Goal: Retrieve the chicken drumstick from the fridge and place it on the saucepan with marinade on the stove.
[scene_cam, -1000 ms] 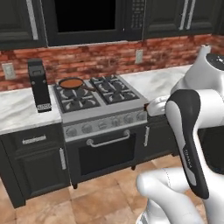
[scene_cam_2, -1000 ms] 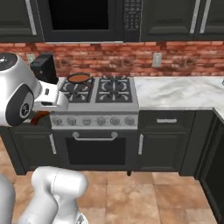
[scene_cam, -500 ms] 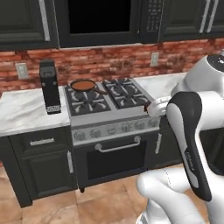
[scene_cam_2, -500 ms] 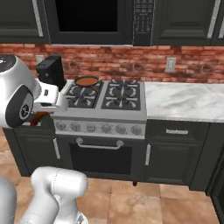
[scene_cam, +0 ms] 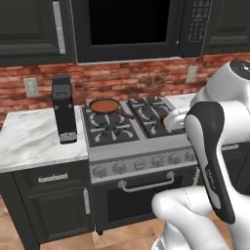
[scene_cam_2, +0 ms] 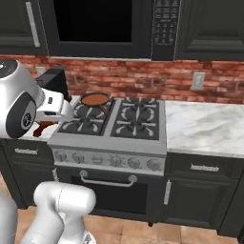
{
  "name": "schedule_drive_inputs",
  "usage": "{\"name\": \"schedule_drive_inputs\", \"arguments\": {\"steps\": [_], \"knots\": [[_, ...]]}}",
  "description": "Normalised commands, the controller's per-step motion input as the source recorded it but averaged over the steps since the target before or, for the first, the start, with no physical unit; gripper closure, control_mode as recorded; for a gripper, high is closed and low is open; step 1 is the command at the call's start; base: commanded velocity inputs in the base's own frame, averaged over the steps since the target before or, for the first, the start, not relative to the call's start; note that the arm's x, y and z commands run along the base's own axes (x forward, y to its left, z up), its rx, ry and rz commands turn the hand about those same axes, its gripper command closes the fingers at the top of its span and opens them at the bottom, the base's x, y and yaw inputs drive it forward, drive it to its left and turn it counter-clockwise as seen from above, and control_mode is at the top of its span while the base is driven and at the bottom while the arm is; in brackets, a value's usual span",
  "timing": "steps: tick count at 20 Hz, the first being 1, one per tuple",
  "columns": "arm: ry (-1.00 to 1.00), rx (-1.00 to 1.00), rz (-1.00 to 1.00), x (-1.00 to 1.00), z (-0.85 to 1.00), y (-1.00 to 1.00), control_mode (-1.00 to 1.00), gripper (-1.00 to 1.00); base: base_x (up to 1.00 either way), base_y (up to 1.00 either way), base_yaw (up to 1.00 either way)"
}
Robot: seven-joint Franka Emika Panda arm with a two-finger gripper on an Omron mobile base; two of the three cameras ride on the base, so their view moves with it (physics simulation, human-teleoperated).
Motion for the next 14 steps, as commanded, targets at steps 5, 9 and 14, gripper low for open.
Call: {"name": "schedule_drive_inputs", "arguments": {"steps": [5,9,14], "knots": [[0.00,0.00,0.00,0.00,0.00,0.00,1.00,1.00,0.46,0.29,0.09],[0.00,0.00,0.00,0.00,0.00,0.00,1.00,1.00,0.37,0.37,0.07],[0.00,0.00,0.00,0.00,0.00,0.00,1.00,1.00,0.27,0.24,0.05]]}}
